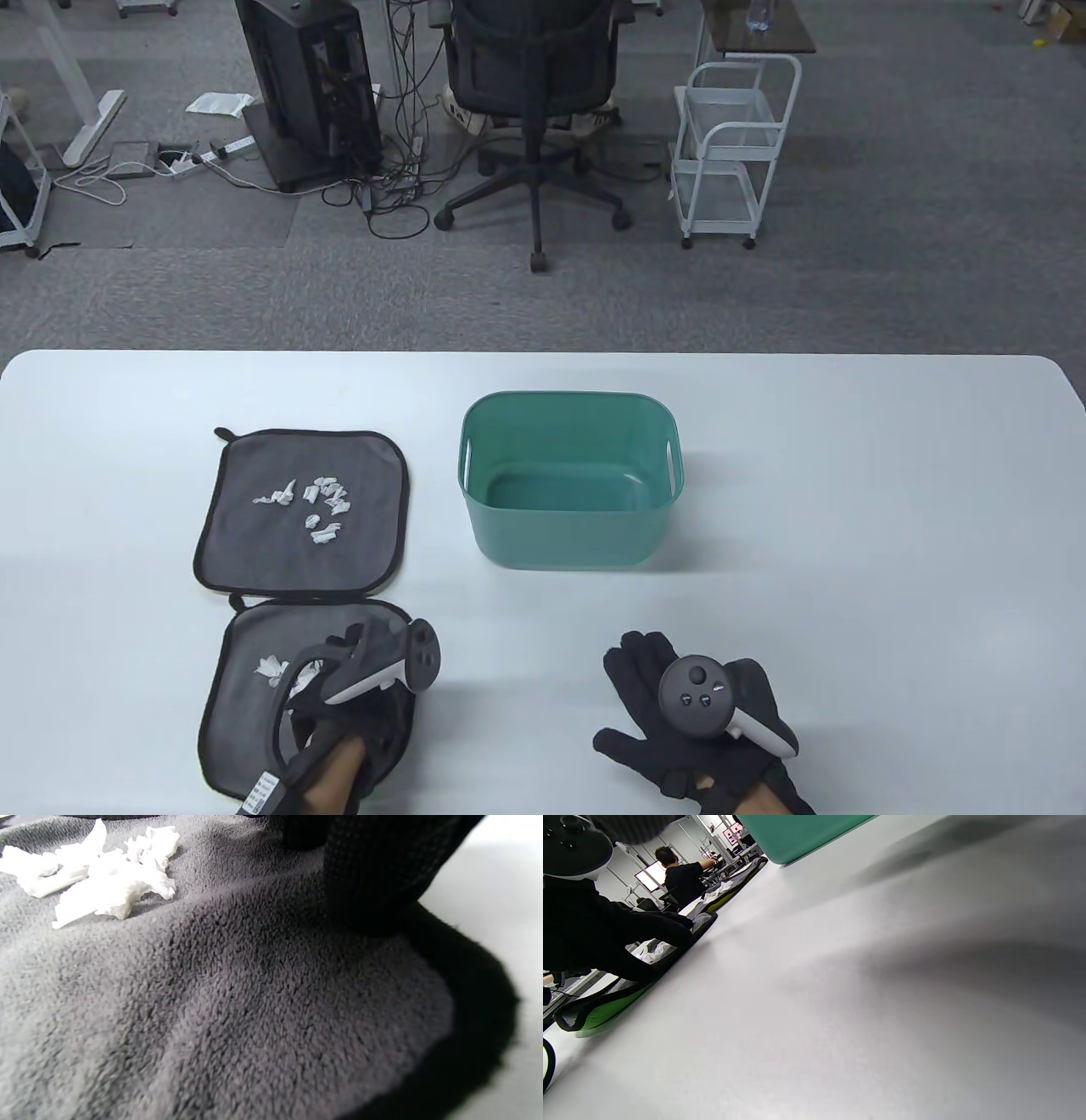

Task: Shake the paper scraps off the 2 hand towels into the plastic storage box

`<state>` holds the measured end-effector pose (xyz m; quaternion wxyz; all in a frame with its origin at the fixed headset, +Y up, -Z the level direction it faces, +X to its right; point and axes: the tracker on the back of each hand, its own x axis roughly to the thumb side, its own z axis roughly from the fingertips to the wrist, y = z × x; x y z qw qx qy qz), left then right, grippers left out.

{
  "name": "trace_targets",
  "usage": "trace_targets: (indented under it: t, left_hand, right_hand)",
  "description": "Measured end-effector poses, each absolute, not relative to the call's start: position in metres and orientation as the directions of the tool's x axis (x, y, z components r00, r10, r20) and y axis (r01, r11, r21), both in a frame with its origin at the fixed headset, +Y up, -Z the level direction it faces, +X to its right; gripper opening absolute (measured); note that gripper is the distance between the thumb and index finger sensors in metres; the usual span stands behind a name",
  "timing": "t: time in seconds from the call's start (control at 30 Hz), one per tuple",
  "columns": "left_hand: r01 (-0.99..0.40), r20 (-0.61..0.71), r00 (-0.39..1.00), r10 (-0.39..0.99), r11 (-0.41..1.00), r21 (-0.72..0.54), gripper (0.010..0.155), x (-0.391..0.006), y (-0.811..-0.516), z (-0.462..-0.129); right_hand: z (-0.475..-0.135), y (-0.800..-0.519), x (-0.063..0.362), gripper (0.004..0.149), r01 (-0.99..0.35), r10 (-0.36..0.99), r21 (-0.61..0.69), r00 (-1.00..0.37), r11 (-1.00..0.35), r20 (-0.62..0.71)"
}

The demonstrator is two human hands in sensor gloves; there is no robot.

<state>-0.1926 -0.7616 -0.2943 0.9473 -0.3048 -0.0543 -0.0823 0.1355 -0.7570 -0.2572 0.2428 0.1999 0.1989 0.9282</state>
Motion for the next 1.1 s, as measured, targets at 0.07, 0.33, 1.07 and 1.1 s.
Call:
trace_targets:
  t: [0.07,0.33,1.07,1.1]
  left_hand:
    - [0.198,0.160,0.979,-0.129,0.802,-0.564,0.078,-0.189,-0.762,-0.294]
    - [0.164,0.161,0.983,-0.086,0.805,-0.571,0.078,-0.183,-0.764,-0.294]
    - [0.238,0.231,0.965,-0.126,0.794,-0.559,0.080,-0.151,-0.765,-0.297]
    - [0.247,0.232,0.963,-0.137,0.791,-0.560,0.080,-0.149,-0.765,-0.297]
  right_hand:
    - [-0.257,-0.757,0.135,0.087,-0.367,0.528,0.468,-0.803,-0.804,0.277]
    - [-0.258,-0.757,0.139,0.087,-0.370,0.529,0.471,-0.805,-0.801,0.268]
    - [-0.265,-0.754,0.157,0.086,-0.450,0.572,0.451,-0.801,-0.771,0.176]
    - [-0.265,-0.754,0.158,0.086,-0.456,0.575,0.450,-0.800,-0.768,0.172]
